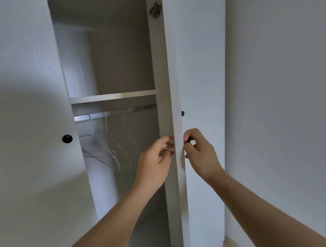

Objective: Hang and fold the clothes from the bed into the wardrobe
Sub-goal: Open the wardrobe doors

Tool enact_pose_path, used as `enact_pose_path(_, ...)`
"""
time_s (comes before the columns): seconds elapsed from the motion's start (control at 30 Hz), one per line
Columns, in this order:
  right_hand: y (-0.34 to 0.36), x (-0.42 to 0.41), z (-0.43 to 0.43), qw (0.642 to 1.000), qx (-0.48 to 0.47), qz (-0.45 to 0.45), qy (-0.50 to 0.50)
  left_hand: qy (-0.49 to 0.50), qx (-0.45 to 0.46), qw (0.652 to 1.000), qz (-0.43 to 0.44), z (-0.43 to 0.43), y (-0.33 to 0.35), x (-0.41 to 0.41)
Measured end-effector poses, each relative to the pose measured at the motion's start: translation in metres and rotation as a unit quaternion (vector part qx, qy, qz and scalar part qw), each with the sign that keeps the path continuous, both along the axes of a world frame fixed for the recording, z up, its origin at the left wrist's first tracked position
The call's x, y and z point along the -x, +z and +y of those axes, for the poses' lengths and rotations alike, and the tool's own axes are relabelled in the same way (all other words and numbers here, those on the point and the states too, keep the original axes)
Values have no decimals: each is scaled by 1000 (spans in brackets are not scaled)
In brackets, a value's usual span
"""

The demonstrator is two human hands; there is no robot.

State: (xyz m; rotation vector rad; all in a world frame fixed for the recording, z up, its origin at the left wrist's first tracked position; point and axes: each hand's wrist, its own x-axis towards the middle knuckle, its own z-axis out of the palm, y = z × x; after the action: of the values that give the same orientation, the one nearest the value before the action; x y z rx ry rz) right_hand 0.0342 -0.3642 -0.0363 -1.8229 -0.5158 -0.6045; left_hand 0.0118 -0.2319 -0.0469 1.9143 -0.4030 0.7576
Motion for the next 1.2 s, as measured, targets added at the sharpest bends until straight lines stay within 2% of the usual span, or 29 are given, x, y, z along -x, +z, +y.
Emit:
enact_pose_path(0.27,3,4,-93,994,-24,68,-81,-46,-1,997,54,-72,0,-11)
enact_pose_path(0.47,-2,3,-129,980,-28,73,-185,-80,-17,993,86,-103,-1,-26)
enact_pose_path(0.63,-6,3,-149,972,-22,118,-200,-108,-56,989,89,-104,-9,-32)
enact_pose_path(0.77,-14,2,-146,962,7,63,-265,-98,-54,990,88,-89,-7,-35)
enact_pose_path(0.87,-15,-2,-125,969,36,17,-245,-75,-68,992,78,-68,-5,-36)
enact_pose_path(1.0,-16,-19,-83,982,64,32,-175,-17,-88,993,73,-24,-3,-41)
enact_pose_path(1.1,-16,-37,-37,987,77,42,-136,76,-99,991,54,21,-3,-46)
enact_pose_path(1.2,-16,-53,11,990,85,50,-101,198,-154,968,12,69,-2,-48)
